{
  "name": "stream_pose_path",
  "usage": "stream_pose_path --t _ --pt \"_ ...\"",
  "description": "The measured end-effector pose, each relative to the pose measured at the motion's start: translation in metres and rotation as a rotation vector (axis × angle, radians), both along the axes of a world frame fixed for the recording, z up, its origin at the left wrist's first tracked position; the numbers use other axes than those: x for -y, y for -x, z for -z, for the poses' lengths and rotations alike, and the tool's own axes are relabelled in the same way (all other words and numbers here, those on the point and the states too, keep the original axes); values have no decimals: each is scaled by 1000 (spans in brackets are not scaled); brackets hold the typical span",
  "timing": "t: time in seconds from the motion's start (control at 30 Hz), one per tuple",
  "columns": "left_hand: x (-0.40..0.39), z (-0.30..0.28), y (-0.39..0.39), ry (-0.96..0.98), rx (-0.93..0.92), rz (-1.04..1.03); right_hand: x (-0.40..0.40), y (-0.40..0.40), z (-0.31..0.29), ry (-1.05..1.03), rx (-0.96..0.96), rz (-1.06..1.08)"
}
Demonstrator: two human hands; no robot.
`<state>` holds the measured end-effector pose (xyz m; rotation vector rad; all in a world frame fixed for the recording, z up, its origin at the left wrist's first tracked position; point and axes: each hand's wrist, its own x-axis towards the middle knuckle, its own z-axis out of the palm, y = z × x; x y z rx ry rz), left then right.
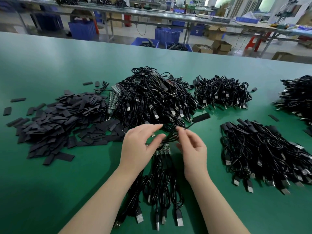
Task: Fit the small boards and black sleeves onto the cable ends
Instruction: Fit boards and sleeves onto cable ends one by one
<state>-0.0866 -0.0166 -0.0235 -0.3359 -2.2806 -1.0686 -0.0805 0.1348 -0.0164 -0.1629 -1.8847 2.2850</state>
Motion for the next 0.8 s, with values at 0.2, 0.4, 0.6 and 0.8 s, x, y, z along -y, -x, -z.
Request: stream_pose_path --t 0.2,0.4,0.6,0.8 --pt "6 3 2 -89 9 -55 -75 14 -61 1 -88 275" --pt "4 5 2 -30 113 -52 -181 32 -64 -1466 321 522" --pt "7 9 4 243 295 -40 -184 26 -51 -1609 349 594" --pt "3 15 5 475 402 -51 -81 11 -48 -1432 -123 138"
